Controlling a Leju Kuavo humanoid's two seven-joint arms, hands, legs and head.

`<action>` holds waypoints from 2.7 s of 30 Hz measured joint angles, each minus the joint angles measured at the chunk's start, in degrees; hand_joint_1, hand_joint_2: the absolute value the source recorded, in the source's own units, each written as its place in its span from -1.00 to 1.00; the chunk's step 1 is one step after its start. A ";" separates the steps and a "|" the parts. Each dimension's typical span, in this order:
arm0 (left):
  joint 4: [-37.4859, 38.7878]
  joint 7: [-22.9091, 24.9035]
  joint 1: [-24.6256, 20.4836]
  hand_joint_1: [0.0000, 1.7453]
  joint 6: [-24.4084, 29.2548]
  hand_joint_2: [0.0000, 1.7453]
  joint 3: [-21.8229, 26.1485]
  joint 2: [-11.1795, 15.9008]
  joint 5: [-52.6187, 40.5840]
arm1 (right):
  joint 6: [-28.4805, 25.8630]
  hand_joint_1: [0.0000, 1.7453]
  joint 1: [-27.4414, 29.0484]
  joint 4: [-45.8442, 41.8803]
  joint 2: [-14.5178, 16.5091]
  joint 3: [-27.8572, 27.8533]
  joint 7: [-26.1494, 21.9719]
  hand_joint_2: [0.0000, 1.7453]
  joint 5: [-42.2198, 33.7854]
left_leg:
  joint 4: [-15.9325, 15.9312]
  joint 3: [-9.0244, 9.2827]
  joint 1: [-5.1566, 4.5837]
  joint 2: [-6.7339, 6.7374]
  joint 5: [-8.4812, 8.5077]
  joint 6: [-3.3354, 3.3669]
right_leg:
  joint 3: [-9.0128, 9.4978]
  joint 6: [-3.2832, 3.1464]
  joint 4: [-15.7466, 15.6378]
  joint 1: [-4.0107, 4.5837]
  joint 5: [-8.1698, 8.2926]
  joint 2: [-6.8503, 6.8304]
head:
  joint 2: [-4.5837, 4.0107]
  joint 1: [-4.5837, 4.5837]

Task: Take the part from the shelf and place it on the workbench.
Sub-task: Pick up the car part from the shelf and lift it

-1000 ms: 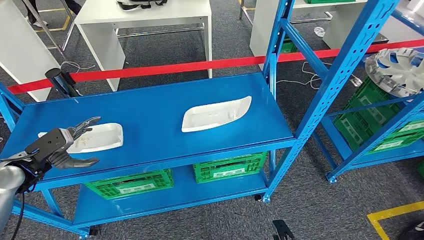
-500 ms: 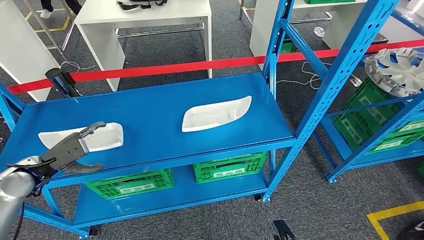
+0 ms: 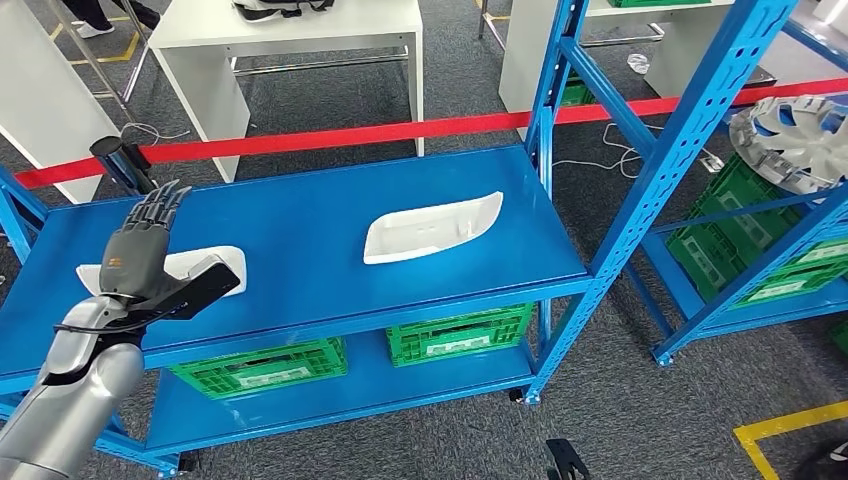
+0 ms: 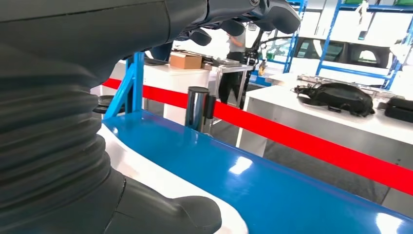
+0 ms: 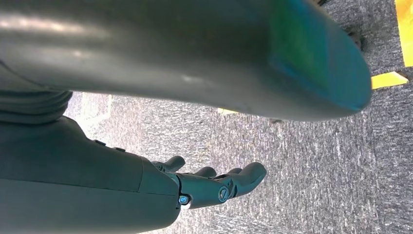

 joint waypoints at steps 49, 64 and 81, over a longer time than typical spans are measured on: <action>14.80 -8.56 -11.41 -1.00 -25.15 1.00 -8.81 -2.26 3.70 | 0.93 -1.00 0.08 0.00 0.04 -1.53 -0.14 -1.00 0.09 | 0.00 0.00 0.00 0.04 0.01 0.00 | 0.00 0.01 0.00 0.01 0.01 0.01 | 0.00 0.00; 21.69 -0.62 -13.40 -0.70 -21.96 1.00 -14.40 -3.06 -4.54 | 0.99 -1.00 0.06 0.00 0.04 -2.01 -0.31 -1.00 0.19 | 0.00 0.01 0.00 0.05 0.01 0.00 | 0.00 0.01 0.00 0.01 0.01 0.02 | 0.00 0.00; 28.06 1.36 -14.59 1.00 -22.58 1.00 -15.99 -3.64 -6.04 | 0.62 -1.00 0.08 0.00 0.04 -2.56 0.17 -1.00 -0.03 | 0.00 0.01 0.00 0.04 0.01 0.00 | 0.00 0.01 0.00 0.01 0.01 0.02 | 0.00 -0.01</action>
